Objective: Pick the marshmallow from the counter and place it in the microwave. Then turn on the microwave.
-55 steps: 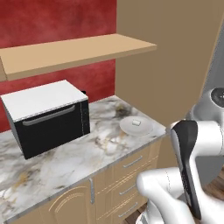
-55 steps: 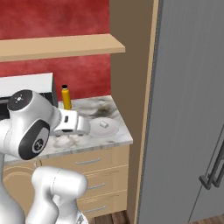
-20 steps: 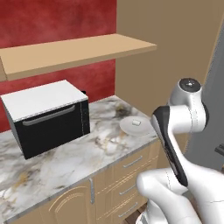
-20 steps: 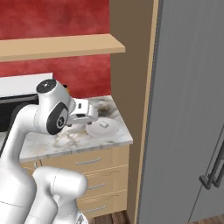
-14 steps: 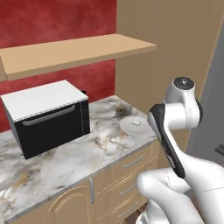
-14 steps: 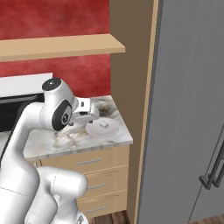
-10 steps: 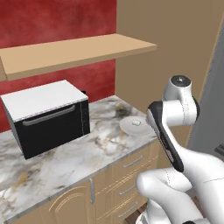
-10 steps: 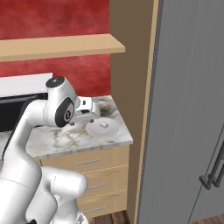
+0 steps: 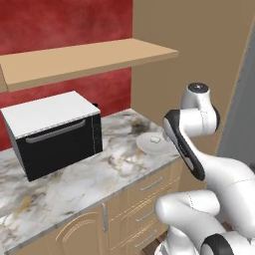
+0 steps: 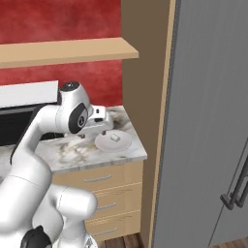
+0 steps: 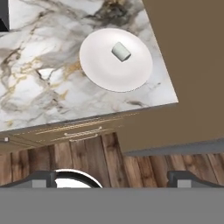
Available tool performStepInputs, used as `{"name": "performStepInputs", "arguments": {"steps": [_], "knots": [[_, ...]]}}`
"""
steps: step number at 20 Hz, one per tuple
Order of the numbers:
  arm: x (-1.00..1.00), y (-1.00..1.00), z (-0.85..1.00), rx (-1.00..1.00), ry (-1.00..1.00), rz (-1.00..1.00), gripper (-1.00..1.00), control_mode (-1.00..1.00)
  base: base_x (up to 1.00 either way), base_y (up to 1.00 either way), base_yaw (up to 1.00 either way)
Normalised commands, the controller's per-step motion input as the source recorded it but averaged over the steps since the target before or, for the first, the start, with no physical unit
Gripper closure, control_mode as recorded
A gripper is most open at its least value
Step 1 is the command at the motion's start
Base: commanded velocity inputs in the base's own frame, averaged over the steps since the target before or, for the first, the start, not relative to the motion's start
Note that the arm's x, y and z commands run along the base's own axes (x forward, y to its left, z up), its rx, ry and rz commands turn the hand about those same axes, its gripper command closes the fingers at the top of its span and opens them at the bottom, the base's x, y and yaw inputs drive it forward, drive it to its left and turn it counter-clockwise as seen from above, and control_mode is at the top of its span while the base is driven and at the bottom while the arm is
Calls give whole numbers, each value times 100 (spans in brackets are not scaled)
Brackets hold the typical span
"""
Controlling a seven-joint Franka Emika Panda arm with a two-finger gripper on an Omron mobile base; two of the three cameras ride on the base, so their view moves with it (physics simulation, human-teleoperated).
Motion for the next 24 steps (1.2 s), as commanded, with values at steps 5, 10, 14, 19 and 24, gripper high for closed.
{"name": "performStepInputs", "arguments": {"steps": [5,10,14,19,24], "knots": [[23,0,-36,0,3,2,-100,-100,0,0,0],[20,0,-24,0,1,2,-100,-100,0,0,0],[26,0,-8,0,0,4,-100,-100,0,0,0],[33,0,0,0,0,5,-100,-100,0,0,0],[28,0,-2,0,0,4,-100,-100,0,0,0]]}}
